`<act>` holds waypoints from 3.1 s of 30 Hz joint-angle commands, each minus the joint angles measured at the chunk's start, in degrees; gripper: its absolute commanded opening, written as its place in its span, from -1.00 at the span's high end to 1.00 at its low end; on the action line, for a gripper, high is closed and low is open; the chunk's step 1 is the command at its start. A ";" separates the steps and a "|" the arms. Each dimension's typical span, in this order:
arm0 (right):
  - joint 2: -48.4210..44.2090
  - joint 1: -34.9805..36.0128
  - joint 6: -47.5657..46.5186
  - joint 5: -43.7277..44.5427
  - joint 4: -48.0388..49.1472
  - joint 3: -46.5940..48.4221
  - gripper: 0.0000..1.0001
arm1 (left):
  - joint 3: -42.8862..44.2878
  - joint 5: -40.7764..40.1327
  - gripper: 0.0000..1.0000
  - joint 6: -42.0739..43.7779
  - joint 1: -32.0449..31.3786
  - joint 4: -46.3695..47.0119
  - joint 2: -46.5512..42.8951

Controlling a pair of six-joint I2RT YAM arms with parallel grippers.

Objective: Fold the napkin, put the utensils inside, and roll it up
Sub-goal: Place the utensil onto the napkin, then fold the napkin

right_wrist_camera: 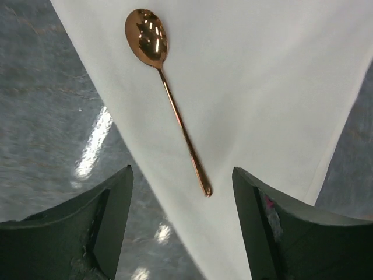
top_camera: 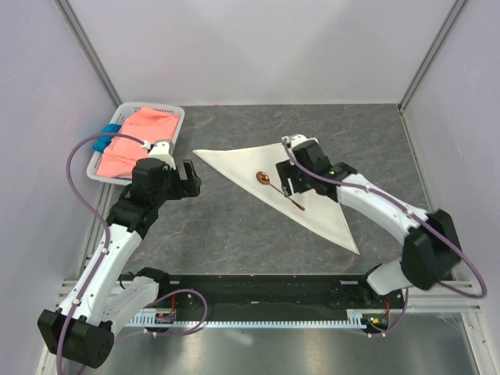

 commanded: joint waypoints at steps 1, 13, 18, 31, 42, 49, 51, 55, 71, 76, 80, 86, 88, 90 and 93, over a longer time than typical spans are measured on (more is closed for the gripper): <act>-11.30 -0.27 25.42 4.39 -6.11 -9.31 -0.55 | 0.33 1.16 -1.00 0.17 0.02 1.31 -0.42; -45.48 -13.79 54.27 3.15 -17.53 -35.78 -0.25 | 0.25 3.80 -0.99 -0.36 -0.07 1.40 -0.86; -46.48 -20.21 57.18 2.28 -22.37 -36.05 -0.19 | 0.16 4.33 -1.00 -0.53 -0.07 1.49 -1.13; -47.70 -26.81 70.80 -4.40 -27.92 -41.93 -0.18 | 0.25 4.76 -1.00 -0.54 -0.07 1.40 -1.22; -45.51 -27.42 74.07 1.75 -28.80 -38.43 -0.04 | 0.25 4.94 -1.00 -0.71 -0.07 1.40 -1.13; -45.42 -29.18 73.45 2.81 -30.65 -35.96 -0.11 | 0.33 5.47 -1.00 -0.80 -0.07 1.49 -1.13; -44.89 -29.62 73.27 2.90 -30.65 -36.05 -0.11 | 0.33 5.56 -1.00 -0.80 -0.07 1.40 -1.04; -44.54 -30.24 73.62 2.28 -30.73 -36.75 -0.11 | 0.33 5.56 -1.00 -0.80 -0.07 1.49 -1.22; -40.85 -30.59 74.85 2.72 -29.07 -37.63 -0.11 | 0.33 5.73 -1.00 -0.98 -0.07 1.49 -1.22; -38.31 -30.68 75.03 2.11 -26.87 -38.94 -0.11 | 0.33 5.73 -1.00 -0.98 -0.16 1.40 -1.39; -37.42 -30.68 75.38 2.36 -25.55 -40.00 -0.10 | 0.33 5.64 -1.00 -0.89 -0.07 1.49 -1.30; -36.10 -30.68 76.08 2.02 -23.88 -41.84 -0.08 | 0.42 5.64 -1.00 -0.98 -0.16 1.49 -1.30; -36.01 -30.68 76.52 2.02 -22.83 -42.90 -0.06 | 0.42 5.73 -1.00 -0.98 -0.16 1.49 -1.30; -36.28 -30.68 77.14 2.28 -22.30 -43.43 -0.01 | 0.42 5.73 -1.00 -0.98 -0.16 1.49 -1.30; -37.15 -30.68 78.01 2.98 -22.03 -44.04 0.16 | 0.42 5.82 -1.00 -0.98 -0.16 1.40 -1.30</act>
